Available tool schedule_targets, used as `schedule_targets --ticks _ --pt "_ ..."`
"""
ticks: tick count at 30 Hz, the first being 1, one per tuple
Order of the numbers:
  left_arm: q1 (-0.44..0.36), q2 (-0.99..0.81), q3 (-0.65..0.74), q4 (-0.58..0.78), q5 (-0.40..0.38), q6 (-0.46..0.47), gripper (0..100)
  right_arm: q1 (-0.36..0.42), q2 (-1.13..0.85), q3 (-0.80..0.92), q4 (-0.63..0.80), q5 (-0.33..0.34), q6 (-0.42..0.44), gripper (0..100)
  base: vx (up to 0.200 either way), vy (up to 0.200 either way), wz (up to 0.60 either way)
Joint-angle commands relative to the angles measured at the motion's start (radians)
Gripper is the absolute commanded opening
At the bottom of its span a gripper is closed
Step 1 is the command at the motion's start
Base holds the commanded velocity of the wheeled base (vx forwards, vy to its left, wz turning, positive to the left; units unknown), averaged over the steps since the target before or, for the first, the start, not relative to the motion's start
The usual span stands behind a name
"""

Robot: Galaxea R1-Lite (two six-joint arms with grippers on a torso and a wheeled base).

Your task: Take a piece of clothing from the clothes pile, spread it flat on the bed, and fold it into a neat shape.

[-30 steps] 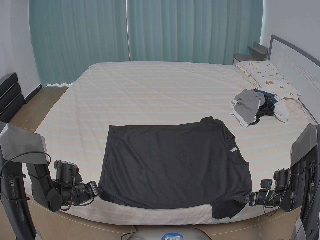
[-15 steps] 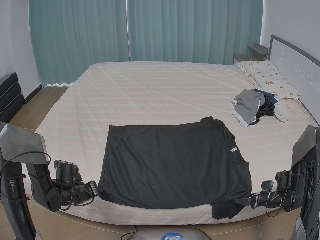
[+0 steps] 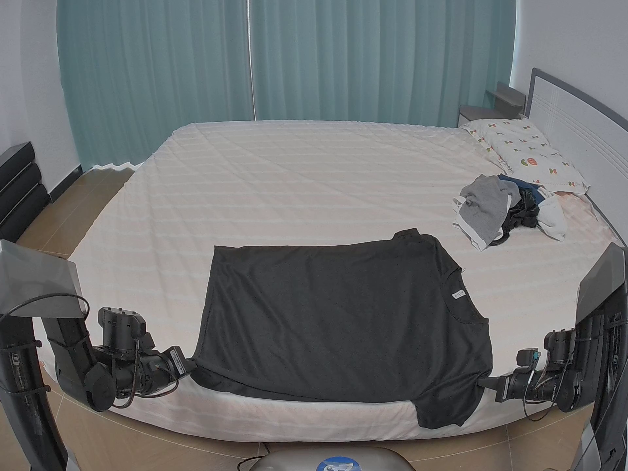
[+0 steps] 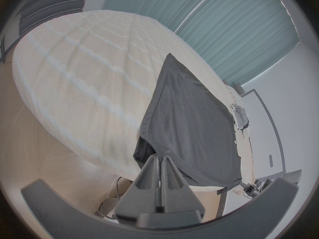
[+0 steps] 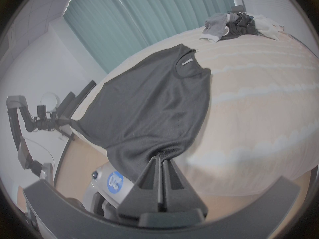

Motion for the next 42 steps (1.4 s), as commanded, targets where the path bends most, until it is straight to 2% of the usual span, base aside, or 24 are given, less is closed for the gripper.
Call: schedule_targets --ticks 1,5,13,20,21,25,29,34,42 --pt "0.033 -0.026 -0.018 0.0 0.0 -0.005 0 -0.005 -0.077 -0.054 -0.012 0.006 0.068 0 0.0 0.0 0.0" --pt "0.038 -0.018 -0.02 0.0 0.0 -0.013 0 0.004 -0.088 -0.104 -0.011 0.003 0.14 0 0.0 0.0 0.0" --pt "0.029 -0.005 -0.021 0.0 -0.001 -0.013 0 0.022 -0.048 -0.2 -0.003 -0.006 0.147 0 0.0 0.0 0.0" --pt "0.027 0.009 -0.023 0.0 -0.001 -0.013 0 0.032 -0.04 -0.259 0.089 -0.003 0.149 0 0.0 0.0 0.0" --pt "0.027 0.011 -0.023 0.0 -0.001 -0.013 0 0.032 -0.04 -0.256 0.088 -0.001 0.15 100 0.0 0.0 0.0" --pt "0.027 0.014 -0.023 0.0 -0.001 -0.013 0 0.022 -0.049 -0.244 0.083 0.0 0.193 100 0.0 0.0 0.0" --pt "0.027 0.014 -0.023 0.0 -0.001 -0.013 0 0.007 -0.063 -0.18 0.017 0.009 0.258 100 0.0 0.0 0.0" --pt "0.027 0.018 -0.026 0.0 -0.001 -0.013 0 0.01 -0.043 -0.104 -0.011 0.029 0.23 100 0.0 0.0 0.0" --pt "0.027 0.018 -0.024 0.0 -0.001 -0.011 0 0.019 -0.009 -0.088 -0.011 0.037 0.192 100 0.0 0.0 0.0"
